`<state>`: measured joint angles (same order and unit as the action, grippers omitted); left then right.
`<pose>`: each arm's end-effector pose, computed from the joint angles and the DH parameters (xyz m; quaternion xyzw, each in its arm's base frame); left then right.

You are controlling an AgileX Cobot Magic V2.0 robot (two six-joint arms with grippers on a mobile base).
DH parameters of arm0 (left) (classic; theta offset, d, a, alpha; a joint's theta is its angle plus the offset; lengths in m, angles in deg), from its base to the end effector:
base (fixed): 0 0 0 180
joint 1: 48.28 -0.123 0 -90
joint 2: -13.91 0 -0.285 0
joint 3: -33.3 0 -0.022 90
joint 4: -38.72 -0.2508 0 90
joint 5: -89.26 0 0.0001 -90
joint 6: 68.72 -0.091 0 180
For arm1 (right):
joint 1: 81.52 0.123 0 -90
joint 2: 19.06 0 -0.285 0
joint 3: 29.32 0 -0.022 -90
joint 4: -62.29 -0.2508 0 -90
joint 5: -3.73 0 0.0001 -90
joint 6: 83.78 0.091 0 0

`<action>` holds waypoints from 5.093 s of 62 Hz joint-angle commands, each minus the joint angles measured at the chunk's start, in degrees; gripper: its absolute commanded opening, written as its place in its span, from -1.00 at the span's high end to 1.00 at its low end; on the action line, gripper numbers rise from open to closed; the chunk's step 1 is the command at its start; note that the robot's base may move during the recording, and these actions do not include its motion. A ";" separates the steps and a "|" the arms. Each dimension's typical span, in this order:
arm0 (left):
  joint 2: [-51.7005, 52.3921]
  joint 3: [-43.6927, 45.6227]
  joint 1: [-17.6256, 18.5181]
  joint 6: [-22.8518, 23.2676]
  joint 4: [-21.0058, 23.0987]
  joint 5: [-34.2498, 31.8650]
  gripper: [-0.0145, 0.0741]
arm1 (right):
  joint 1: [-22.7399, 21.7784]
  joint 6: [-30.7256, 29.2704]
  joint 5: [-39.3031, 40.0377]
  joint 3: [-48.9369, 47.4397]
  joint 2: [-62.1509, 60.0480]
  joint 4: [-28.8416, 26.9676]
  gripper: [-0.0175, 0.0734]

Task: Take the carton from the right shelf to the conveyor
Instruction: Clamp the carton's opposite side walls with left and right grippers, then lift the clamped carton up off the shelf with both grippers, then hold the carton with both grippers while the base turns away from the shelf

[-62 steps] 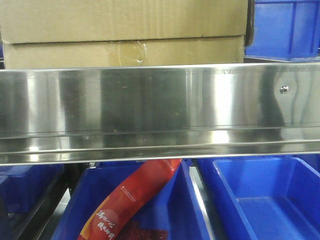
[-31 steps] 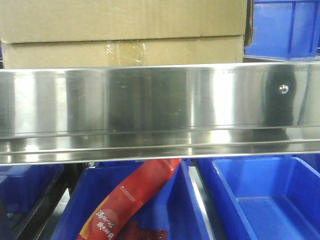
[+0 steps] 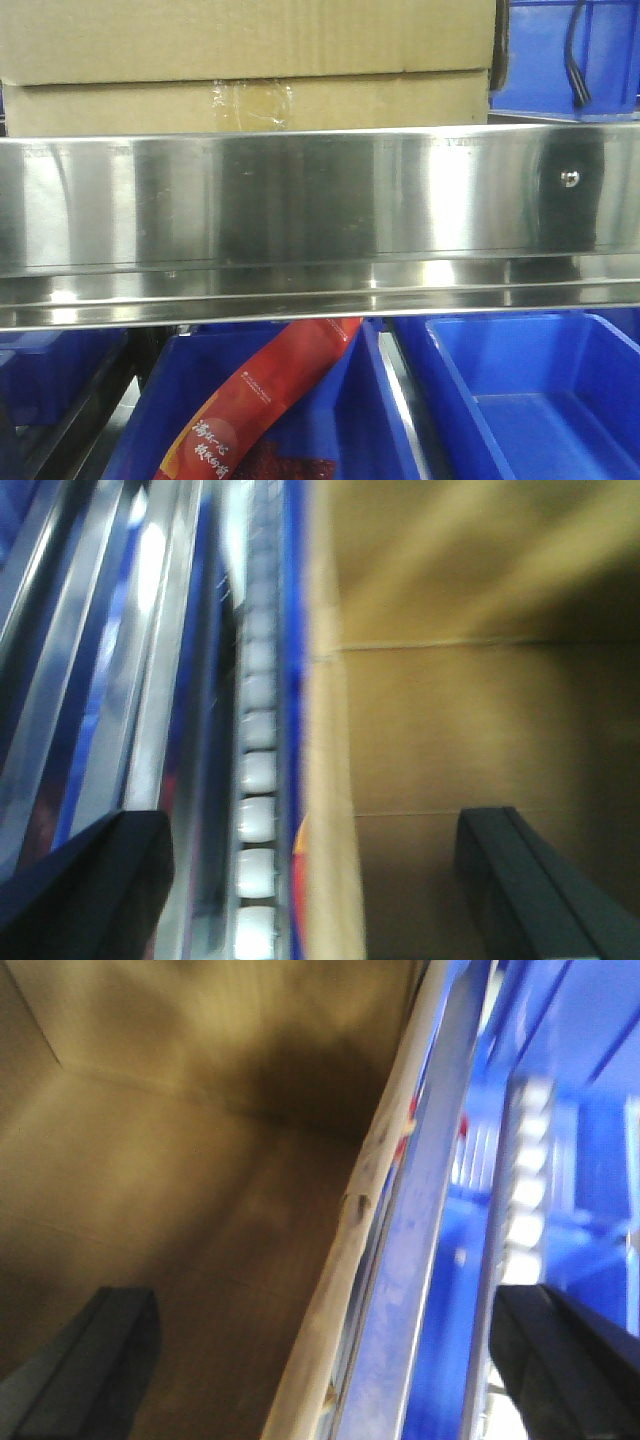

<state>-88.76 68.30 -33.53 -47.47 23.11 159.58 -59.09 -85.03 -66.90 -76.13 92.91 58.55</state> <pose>0.3402 -0.0657 0.4519 -0.0556 0.9232 0.0194 0.3797 0.3568 0.1533 0.4475 -0.1915 0.9060 0.1012 0.3637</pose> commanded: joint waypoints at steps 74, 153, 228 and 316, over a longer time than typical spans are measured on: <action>8.89 0.35 2.04 -0.16 2.12 -0.36 0.69 | 0.05 1.24 0.67 -0.36 -11.39 2.86 0.77; 27.03 -17.68 9.67 3.42 2.30 -0.36 0.69 | 6.71 1.80 1.18 25.89 -32.80 2.18 0.77; 27.03 -17.68 9.67 3.42 2.30 -0.36 0.69 | 6.71 1.80 8.51 25.89 -32.80 2.18 0.77; 27.03 -17.68 9.67 3.42 2.19 -0.36 0.69 | 6.71 1.80 8.51 25.89 -32.80 2.18 0.77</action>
<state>-62.42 50.35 -23.82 -43.72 25.82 160.54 -52.35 -81.35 -61.39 -49.91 61.29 60.46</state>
